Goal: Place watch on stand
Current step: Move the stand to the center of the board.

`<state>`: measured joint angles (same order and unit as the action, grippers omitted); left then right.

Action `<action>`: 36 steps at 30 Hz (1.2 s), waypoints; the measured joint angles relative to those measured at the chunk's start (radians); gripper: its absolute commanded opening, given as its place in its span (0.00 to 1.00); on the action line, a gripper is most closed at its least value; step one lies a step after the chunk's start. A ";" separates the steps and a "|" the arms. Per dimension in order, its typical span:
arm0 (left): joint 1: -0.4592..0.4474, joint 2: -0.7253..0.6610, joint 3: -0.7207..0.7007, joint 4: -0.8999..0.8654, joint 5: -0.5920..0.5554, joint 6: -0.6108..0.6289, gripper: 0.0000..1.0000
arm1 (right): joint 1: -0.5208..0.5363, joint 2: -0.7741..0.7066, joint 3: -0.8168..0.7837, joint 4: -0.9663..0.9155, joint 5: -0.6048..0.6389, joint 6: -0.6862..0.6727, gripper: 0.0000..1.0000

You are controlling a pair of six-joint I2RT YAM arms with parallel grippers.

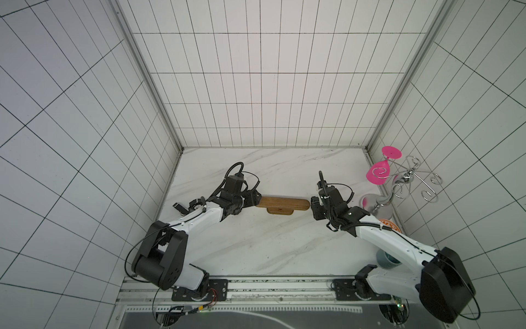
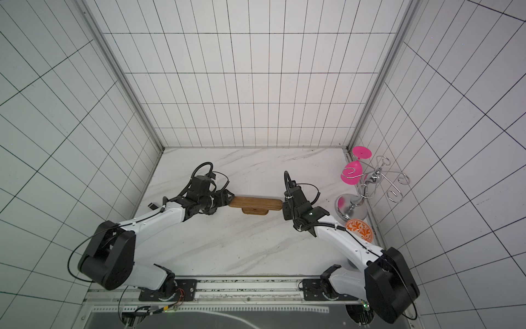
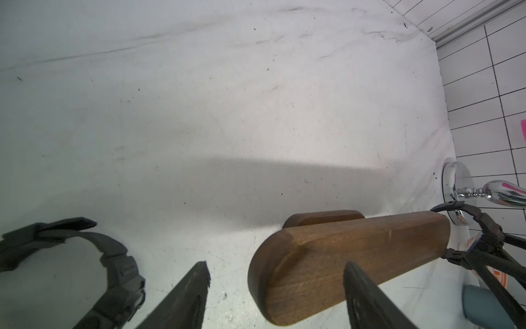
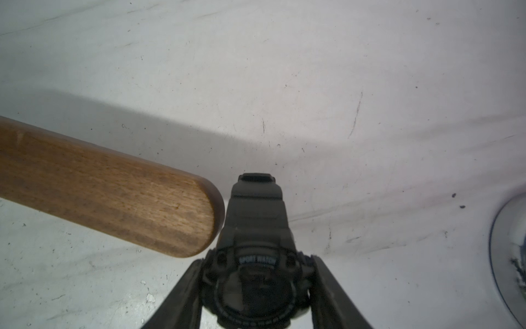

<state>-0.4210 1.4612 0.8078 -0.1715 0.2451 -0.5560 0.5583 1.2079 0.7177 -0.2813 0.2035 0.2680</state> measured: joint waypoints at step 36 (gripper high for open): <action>-0.171 0.031 0.002 0.023 -0.026 -0.035 0.53 | 0.136 0.165 0.154 -0.017 -0.045 0.057 0.44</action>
<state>-0.5919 1.4918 0.8093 -0.1486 0.2188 -0.5907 0.6941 1.3727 0.8715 -0.2981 0.1585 0.3252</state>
